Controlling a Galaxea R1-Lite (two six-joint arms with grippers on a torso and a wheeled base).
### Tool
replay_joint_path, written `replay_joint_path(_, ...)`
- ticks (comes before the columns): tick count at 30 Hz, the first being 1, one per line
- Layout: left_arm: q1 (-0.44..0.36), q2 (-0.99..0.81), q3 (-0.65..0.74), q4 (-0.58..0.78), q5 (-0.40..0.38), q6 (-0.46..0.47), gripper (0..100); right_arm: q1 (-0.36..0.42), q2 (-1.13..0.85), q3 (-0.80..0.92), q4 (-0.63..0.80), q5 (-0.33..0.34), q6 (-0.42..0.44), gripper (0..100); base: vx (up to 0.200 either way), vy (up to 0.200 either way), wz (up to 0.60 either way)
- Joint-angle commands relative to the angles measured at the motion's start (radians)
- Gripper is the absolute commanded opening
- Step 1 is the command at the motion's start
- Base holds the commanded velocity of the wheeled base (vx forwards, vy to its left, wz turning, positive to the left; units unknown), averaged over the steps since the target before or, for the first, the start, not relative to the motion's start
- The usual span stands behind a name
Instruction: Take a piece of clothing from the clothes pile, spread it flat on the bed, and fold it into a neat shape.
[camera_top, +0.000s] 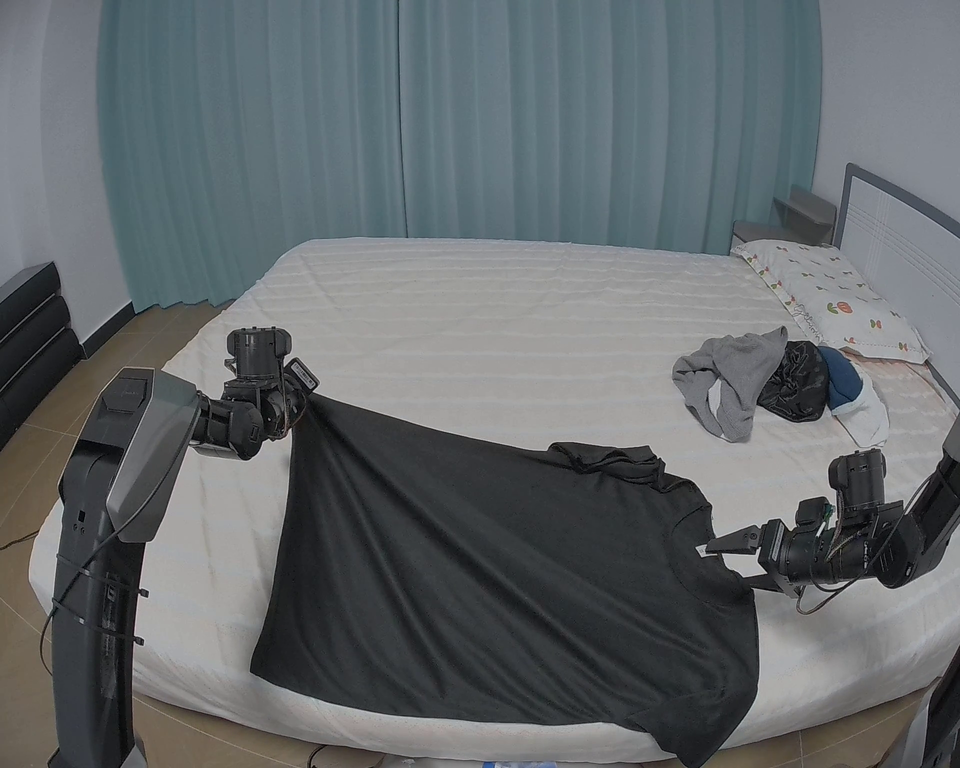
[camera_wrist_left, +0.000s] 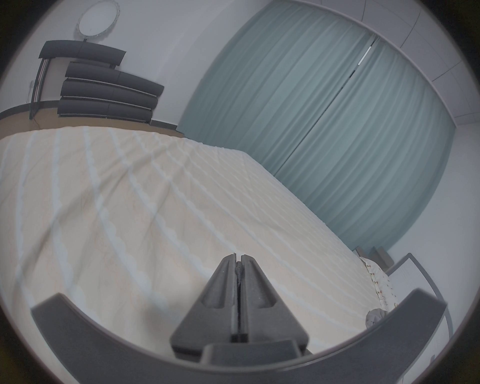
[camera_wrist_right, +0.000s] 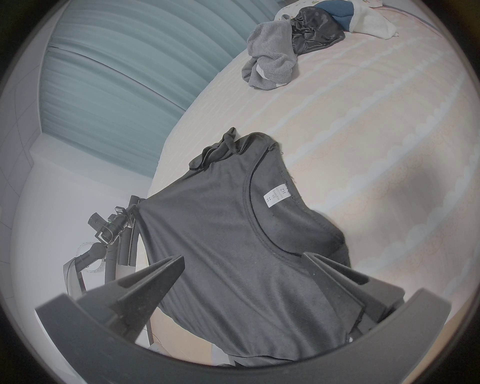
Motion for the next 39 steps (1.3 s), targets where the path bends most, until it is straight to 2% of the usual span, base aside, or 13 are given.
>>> replay_joint_path(1, 0.002, 0.033, -0.035, 0.016, 0.019, 0.012, 0, 0.001, 0.001, -0.001, -0.001, 0.0, 0.0, 100, 0.0, 0.0, 0.0)
replay_joint_path(8, 0.002, 0.116, -0.102, 0.028, 0.085, 0.052, 0, 0.001, 0.007, -0.01, -0.035, -0.003, 0.002, 100, 0.0, 0.0, 0.0)
replay_joint_path(11, -0.001, 0.119, -0.097, 0.047, 0.085, 0.052, 0, 0.004, 0.008, -0.013, -0.063, -0.004, 0.02, 100, 0.0, 0.0, 0.0)
replay_joint_path(12, -0.003, 0.115, -0.1, 0.074, 0.085, 0.05, 100, 0.009, 0.01, -0.016, -0.075, -0.007, 0.034, 100, 0.0, 0.0, 0.0)
replay_joint_path(18, -0.012, 0.101, -0.087, 0.109, 0.086, 0.047, 100, 0.044, 0.053, -0.038, -0.121, -0.032, 0.06, 100, 0.0, 0.0, 0.0)
replay_joint_path(23, -0.012, 0.021, 0.011, 0.108, 0.086, 0.037, 100, 0.092, 0.11, -0.1, -0.138, -0.135, 0.063, 100, 0.0, 0.0, 0.0)
replay_joint_path(25, -0.011, 0.0, 0.042, 0.106, 0.086, 0.031, 100, 0.099, 0.117, -0.113, -0.138, -0.15, 0.066, 100, 0.0, 0.0, 0.0)
replay_joint_path(26, -0.009, -0.069, 0.145, 0.097, 0.072, 0.008, 100, 0.124, 0.137, -0.153, -0.138, -0.179, 0.086, 100, 0.0, 0.0, 0.0)
replay_joint_path(31, -0.011, -0.212, 0.366, 0.074, 0.003, -0.069, 100, 0.178, 0.193, -0.274, -0.116, -0.225, 0.161, 100, 0.0, 0.0, 0.0)
replay_joint_path(39, -0.043, -0.428, 0.714, 0.004, -0.018, -0.158, 100, 0.236, 0.303, -0.439, -0.053, -0.317, 0.167, 100, 0.0, 0.0, 0.0)
